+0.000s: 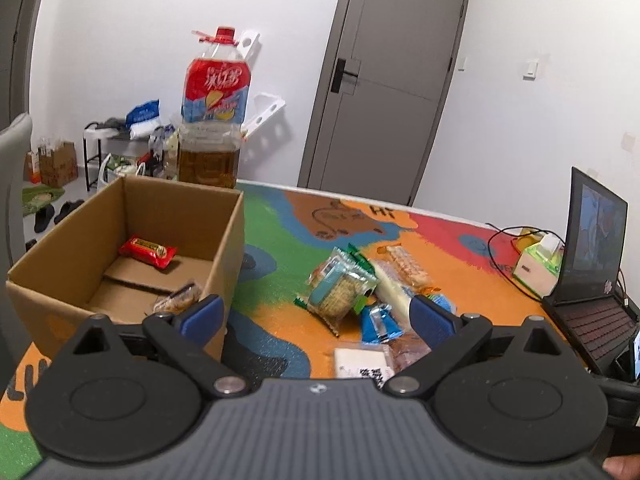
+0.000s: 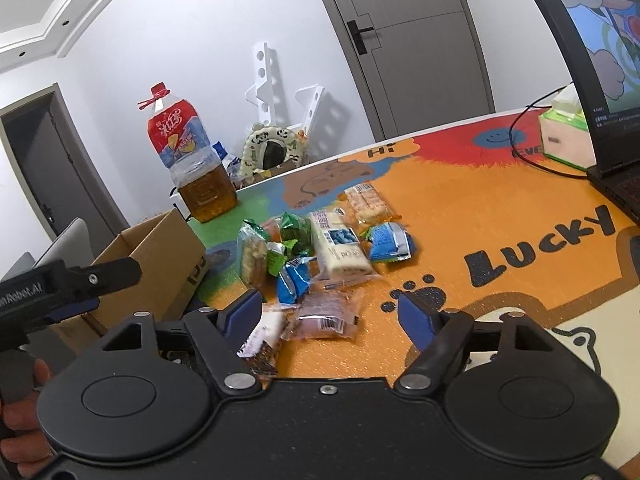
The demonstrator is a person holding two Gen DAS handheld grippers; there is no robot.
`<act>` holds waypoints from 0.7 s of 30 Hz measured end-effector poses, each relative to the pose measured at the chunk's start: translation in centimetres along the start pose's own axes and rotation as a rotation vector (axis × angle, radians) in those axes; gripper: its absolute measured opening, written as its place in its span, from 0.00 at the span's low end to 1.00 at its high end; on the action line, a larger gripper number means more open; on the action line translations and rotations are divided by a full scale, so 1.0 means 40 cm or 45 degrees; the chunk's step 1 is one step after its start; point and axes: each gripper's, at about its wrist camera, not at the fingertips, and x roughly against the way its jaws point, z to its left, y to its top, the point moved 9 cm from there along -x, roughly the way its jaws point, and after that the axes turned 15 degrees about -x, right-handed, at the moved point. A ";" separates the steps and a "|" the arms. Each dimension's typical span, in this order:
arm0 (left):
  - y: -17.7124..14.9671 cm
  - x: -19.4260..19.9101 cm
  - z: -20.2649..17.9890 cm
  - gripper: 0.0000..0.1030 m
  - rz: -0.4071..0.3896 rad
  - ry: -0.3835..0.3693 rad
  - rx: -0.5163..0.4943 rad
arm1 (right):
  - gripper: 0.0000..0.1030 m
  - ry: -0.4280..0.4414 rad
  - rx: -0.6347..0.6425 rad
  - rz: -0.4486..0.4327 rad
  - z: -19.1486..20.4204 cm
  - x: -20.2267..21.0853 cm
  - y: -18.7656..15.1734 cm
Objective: Organize snacks
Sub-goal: 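Grasp the white-labelled sesame cake with left gripper while right grasps a clear packet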
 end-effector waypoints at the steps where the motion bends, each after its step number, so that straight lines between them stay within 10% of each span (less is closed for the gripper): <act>1: 0.002 0.003 -0.006 0.97 -0.007 -0.001 -0.014 | 0.72 0.003 -0.007 -0.001 -0.004 0.000 0.000; 21: -0.126 -0.180 -0.099 0.84 0.223 -0.084 -0.040 | 0.58 0.001 -0.022 0.077 -0.045 -0.052 -0.019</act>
